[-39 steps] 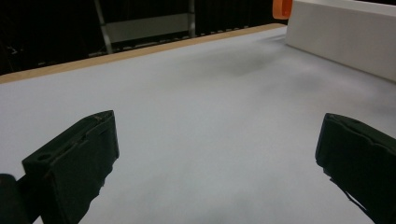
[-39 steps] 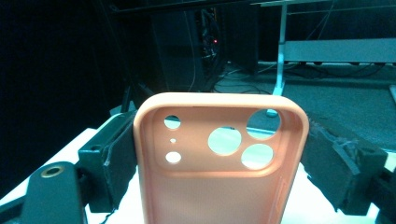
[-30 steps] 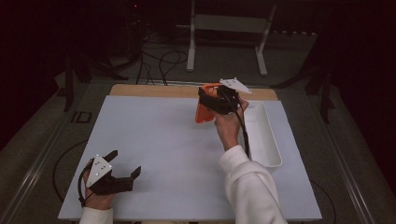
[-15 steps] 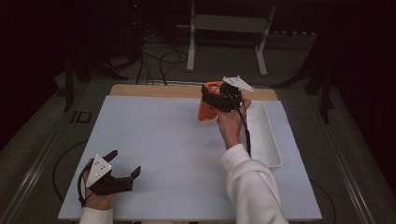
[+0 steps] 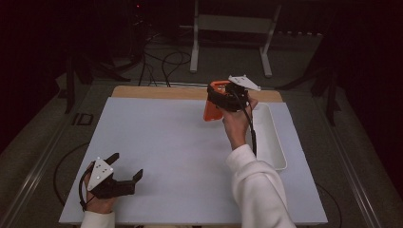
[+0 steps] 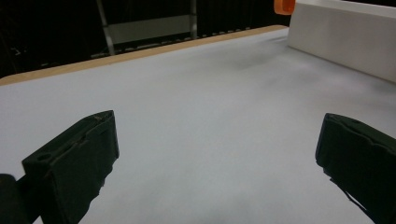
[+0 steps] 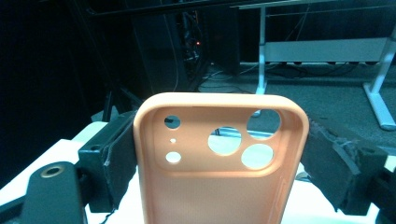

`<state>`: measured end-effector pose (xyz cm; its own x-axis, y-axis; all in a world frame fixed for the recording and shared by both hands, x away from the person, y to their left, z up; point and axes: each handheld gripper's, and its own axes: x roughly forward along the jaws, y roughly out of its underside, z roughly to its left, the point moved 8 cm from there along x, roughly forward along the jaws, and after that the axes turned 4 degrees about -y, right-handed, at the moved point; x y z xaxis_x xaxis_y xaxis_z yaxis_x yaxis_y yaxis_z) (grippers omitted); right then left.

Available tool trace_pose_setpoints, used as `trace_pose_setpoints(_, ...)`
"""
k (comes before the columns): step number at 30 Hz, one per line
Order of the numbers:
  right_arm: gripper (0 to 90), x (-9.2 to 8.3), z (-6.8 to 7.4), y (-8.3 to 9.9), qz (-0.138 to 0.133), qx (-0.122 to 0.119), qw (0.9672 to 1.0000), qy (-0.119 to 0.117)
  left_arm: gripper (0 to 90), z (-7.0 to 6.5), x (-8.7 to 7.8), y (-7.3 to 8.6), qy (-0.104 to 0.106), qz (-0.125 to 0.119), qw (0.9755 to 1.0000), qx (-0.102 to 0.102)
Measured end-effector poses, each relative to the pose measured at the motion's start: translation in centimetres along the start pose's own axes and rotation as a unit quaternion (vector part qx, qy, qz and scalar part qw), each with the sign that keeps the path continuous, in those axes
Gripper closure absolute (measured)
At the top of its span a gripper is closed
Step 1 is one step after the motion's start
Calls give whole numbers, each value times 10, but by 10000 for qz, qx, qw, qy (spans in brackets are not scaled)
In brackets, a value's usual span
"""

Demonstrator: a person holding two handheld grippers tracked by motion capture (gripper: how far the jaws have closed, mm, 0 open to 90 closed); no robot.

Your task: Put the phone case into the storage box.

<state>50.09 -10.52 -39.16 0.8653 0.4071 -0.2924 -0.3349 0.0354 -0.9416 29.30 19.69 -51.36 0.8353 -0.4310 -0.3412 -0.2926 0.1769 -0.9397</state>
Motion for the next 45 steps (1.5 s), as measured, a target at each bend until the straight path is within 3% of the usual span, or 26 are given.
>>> trace_pose_setpoints(45,168,-10,-41,-11,-68,25,9989,456,1,1,-1,0,-53,-12,10000,-17)
